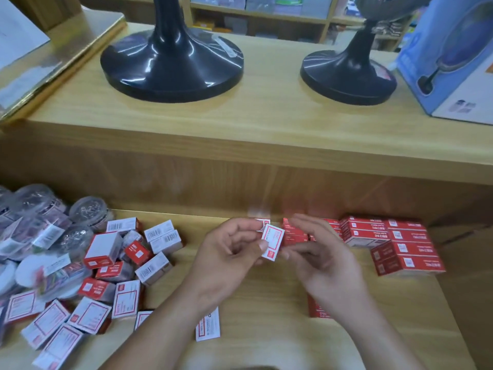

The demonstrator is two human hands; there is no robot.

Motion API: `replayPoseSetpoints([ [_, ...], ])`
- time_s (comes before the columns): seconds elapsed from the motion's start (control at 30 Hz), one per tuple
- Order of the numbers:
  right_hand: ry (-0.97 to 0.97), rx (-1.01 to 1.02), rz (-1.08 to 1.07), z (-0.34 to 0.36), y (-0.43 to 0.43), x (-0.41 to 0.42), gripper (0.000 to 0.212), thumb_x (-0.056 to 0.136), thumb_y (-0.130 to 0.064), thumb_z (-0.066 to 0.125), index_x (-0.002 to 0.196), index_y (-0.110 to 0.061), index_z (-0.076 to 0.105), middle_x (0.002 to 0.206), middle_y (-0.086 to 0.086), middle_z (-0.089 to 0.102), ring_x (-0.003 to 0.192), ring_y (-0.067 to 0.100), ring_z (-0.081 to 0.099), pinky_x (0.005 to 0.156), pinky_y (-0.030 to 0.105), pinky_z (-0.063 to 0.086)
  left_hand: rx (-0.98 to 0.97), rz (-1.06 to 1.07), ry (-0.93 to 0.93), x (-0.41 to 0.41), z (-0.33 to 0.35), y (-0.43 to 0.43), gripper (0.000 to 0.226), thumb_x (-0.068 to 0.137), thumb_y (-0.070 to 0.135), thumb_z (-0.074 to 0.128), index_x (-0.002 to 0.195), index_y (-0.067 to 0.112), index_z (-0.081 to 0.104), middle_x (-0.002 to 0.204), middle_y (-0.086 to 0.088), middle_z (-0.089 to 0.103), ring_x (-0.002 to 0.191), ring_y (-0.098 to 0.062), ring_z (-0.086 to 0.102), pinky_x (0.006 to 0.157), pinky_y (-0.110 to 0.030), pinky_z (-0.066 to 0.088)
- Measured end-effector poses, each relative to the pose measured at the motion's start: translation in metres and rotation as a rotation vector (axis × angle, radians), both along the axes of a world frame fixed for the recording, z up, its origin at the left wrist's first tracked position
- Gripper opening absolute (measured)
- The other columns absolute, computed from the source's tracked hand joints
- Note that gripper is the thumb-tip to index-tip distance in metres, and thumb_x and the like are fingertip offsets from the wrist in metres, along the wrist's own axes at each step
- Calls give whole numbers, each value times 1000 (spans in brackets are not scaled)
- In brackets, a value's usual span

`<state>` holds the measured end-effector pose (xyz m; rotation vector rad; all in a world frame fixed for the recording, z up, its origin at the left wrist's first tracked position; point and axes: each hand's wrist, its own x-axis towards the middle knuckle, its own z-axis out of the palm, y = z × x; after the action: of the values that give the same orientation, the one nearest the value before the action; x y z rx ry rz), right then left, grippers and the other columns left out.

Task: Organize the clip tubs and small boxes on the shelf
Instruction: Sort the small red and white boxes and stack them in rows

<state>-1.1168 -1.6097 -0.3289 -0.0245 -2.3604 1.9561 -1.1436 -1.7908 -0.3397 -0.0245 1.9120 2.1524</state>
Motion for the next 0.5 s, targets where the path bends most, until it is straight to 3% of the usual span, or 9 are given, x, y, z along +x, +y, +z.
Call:
replayPoseSetpoints([
  [0.07, -73, -9, -28, 0, 4, -5, 50, 81, 2, 79, 117, -31, 69, 101, 3, 75, 77, 13, 71, 72, 21, 53, -23, -40, 14, -2, 0, 4, 27, 92, 0, 71, 114, 14, 67, 96, -6, 78, 83, -18, 72, 75, -26, 57],
  [0.17, -114, 32, -19, 6, 8, -11, 35, 85, 1, 75, 104, -29, 74, 77, 3, 76, 64, 14, 65, 63, 23, 51, -123, -128, 88, -11, -9, 9, 25, 94, 12, 71, 118, 19, 67, 99, -2, 78, 93, -19, 73, 85, -31, 56],
  [0.2, -129, 15, -32, 7, 11, -12, 32, 87, 3, 72, 102, -26, 75, 76, 4, 76, 62, 15, 66, 61, 23, 52, -185, -116, 136, -17, -16, 9, 21, 96, 14, 68, 115, 21, 68, 100, 2, 78, 95, -17, 73, 85, -32, 56],
  [0.27, -179, -116, -73, 11, 16, -12, 28, 88, 7, 68, 106, -13, 74, 81, 11, 76, 63, 20, 70, 59, 28, 57, -487, -47, 340, -31, -34, 3, 20, 97, 12, 60, 112, 23, 69, 102, 10, 75, 94, -13, 70, 82, -33, 55],
  [0.37, -229, -221, -92, 13, 20, -9, 26, 89, 9, 65, 109, -7, 73, 89, 22, 73, 65, 26, 70, 61, 35, 62, -950, -129, 580, -44, -54, -2, 36, 88, 15, 60, 123, 19, 66, 117, 5, 67, 104, -23, 63, 86, -39, 55],
  [0.43, -231, -226, -93, 14, 20, -7, 25, 89, 9, 66, 109, -6, 72, 90, 23, 73, 66, 27, 70, 62, 36, 62, -1065, -187, 581, -43, -59, 1, 45, 85, 25, 63, 130, 19, 63, 121, 4, 61, 105, -26, 58, 86, -37, 54],
  [0.5, -233, -232, -101, 14, 20, -6, 25, 89, 8, 66, 109, -6, 72, 92, 23, 73, 69, 29, 71, 64, 37, 62, -1107, -186, 579, -40, -62, 3, 43, 86, 32, 65, 128, 23, 63, 114, 6, 55, 98, -23, 54, 82, -35, 52],
])
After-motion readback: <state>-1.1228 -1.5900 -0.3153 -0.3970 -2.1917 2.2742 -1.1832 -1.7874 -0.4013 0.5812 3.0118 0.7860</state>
